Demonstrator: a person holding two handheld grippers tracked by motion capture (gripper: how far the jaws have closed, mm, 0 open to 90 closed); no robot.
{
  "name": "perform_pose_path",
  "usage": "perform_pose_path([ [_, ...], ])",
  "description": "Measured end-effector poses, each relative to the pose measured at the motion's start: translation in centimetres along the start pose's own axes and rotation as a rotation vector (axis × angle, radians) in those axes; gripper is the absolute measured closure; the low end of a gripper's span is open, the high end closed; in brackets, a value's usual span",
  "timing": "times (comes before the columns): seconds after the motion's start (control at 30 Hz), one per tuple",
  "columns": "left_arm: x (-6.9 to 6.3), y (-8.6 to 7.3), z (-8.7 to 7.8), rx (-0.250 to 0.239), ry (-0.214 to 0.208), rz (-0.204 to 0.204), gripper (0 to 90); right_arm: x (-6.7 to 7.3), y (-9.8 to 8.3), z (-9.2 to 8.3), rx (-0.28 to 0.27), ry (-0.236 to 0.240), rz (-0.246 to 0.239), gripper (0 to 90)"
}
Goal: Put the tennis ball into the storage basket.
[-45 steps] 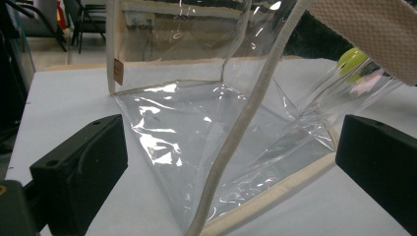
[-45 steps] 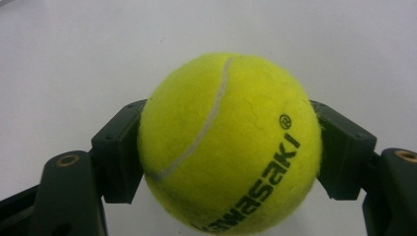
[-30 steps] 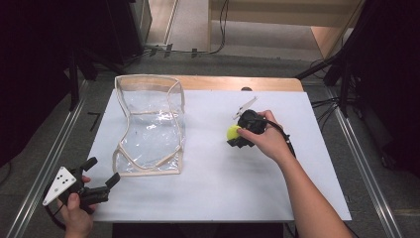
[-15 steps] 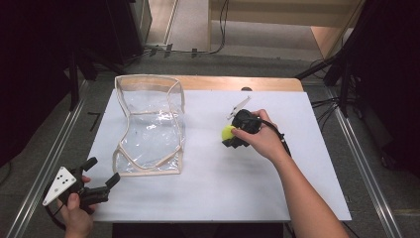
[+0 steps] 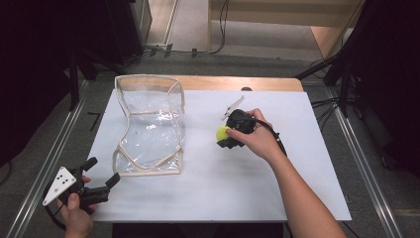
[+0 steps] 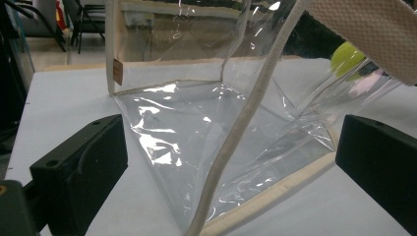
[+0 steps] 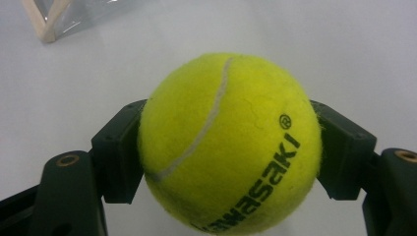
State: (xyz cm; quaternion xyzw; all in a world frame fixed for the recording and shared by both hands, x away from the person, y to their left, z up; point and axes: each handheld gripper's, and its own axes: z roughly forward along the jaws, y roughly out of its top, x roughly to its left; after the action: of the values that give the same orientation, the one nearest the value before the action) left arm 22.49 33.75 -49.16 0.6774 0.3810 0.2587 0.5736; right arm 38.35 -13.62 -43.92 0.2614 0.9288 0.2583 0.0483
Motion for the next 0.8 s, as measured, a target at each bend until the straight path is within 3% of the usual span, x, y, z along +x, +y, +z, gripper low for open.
perform_pose_path([
  [0.8, 0.0, 0.0, 0.0, 0.001, -0.002, 0.004, 0.0, 1.1, 1.5, 0.6, -0.004, 0.026, -0.034, 23.0],
])
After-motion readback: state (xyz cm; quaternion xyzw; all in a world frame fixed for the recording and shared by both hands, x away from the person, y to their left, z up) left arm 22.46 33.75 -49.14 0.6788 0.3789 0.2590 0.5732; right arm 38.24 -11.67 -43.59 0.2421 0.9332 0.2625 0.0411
